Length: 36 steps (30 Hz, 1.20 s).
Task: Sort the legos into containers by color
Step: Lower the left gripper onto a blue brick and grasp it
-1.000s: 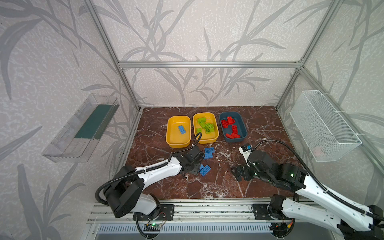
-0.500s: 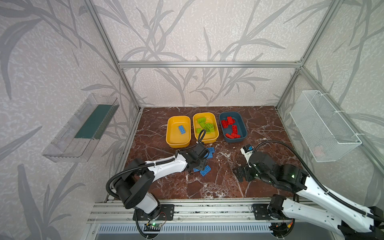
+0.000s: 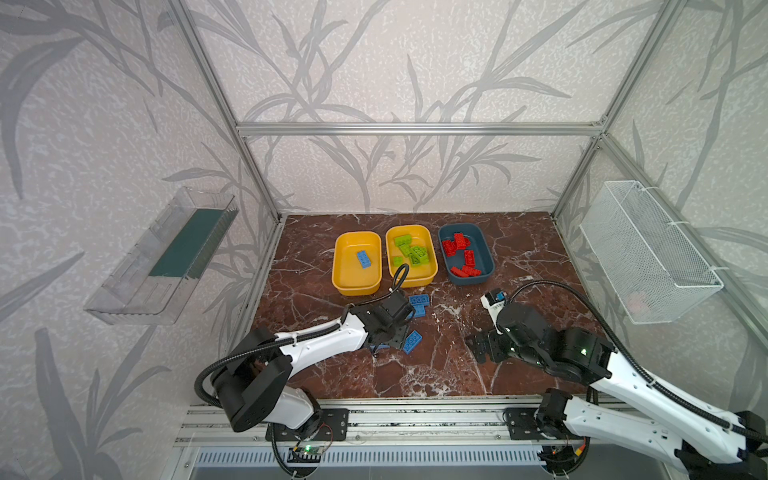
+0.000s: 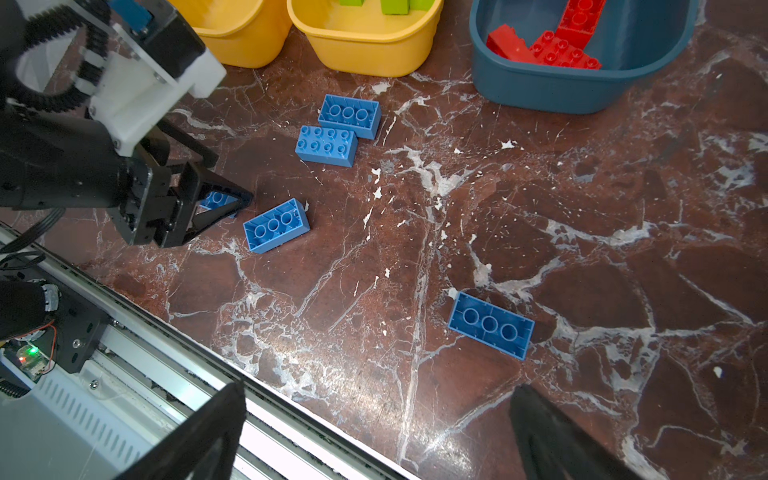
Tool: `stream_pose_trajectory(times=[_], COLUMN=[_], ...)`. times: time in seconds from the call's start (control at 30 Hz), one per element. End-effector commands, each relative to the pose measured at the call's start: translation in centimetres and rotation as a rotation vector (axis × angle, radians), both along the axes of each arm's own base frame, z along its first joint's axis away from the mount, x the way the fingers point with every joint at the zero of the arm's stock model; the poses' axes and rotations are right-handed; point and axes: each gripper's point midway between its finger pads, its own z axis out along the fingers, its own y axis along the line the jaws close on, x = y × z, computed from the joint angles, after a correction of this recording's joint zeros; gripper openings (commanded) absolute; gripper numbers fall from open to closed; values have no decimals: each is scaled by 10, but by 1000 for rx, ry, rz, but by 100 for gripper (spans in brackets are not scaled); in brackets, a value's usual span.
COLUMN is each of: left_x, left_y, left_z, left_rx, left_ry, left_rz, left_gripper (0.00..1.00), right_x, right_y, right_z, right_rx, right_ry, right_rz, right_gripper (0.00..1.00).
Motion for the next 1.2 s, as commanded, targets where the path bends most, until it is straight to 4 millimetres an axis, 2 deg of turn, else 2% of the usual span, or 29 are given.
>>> stream_pose_trajectory(times=[0.0, 0.1, 0.17, 0.27, 0.33, 0.53, 0.83, 1.0, 1.1, 1.17], left_x=[-13, -18, -20, -17, -18, -20, -13, -13, -14, -14], left_y=[15, 23, 35, 63, 70, 48, 36, 33, 34, 36], left_z=[-1, -1, -1, 5, 8, 0, -21, -37, -45, -50], left_rx=[24, 31, 62, 141, 132, -34, -57, -14, 12, 28], left_ry=[17, 13, 7, -32, -34, 17, 58, 101, 118, 133], left_rz=[26, 31, 65, 223, 306, 402, 430, 428, 435, 441], left_gripper=[72, 77, 84, 96, 98, 99, 99, 91, 80, 65], right_x=[-1, -1, -1, -1, 0, 2, 4, 4, 5, 5], right_y=[-4, -3, -2, -1, 1, 8, 9, 10, 8, 9], right_z=[-3, -4, -4, -6, -7, -13, -19, -23, -24, -24], right_rx=[-15, -16, -15, -15, -12, -15, -10, -14, -19, -17], right_ry=[1, 4, 8, 9, 7, 20, 6, 9, 2, -2], right_rz=[-9, -7, -5, -4, -2, 13, 14, 17, 15, 24], right_gripper=[99, 99, 99, 99, 99, 99, 99, 99, 99, 99])
